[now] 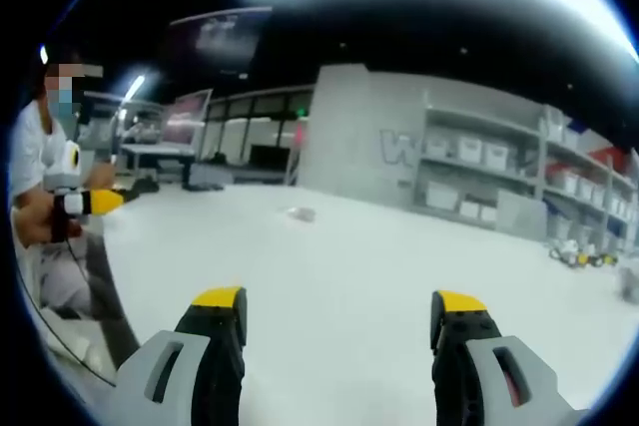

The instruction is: Open the resealable bag by pulling the two sides of the seal apart until the entire bag opening is separated and visibly accessible.

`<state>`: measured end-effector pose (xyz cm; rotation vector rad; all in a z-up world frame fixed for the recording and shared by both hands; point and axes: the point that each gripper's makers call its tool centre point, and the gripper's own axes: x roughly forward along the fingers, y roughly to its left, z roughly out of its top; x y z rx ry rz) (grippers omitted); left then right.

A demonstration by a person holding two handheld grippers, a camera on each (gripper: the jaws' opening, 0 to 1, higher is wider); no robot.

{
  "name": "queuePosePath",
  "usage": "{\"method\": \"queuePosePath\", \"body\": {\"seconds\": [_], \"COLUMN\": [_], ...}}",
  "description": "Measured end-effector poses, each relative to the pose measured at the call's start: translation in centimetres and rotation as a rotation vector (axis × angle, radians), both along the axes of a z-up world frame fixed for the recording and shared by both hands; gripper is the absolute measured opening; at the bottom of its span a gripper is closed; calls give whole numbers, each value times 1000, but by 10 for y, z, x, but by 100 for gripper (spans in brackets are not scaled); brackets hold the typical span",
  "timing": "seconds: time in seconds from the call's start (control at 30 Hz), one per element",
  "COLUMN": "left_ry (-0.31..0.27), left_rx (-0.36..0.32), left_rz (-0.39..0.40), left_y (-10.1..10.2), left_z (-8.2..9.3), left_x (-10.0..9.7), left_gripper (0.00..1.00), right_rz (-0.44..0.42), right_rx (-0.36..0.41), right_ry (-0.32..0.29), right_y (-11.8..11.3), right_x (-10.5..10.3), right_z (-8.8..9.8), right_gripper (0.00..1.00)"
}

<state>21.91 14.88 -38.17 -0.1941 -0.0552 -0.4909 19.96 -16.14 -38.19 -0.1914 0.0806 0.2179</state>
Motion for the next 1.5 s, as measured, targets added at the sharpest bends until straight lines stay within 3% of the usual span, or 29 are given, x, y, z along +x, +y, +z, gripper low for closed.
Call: {"method": "queuePosePath", "body": {"seconds": [0.73,1.03,1.5], "left_ry": [6,9,-1], "left_rx": [-5,-3,-6], "left_rz": [-11,-18,-13], "left_y": [-1,-2,-1], "left_z": [-1,-3,-2], "left_x": [-2,1,2], "left_gripper": [88,88,88], "right_rz": [26,21,35], "right_rx": [-81,-219,-281], "right_ry": [17,8,-26], "right_y": [6,10,24], "right_x": [14,19,26], "right_z": [-6,-4,4], "right_gripper": [75,75,76]}}
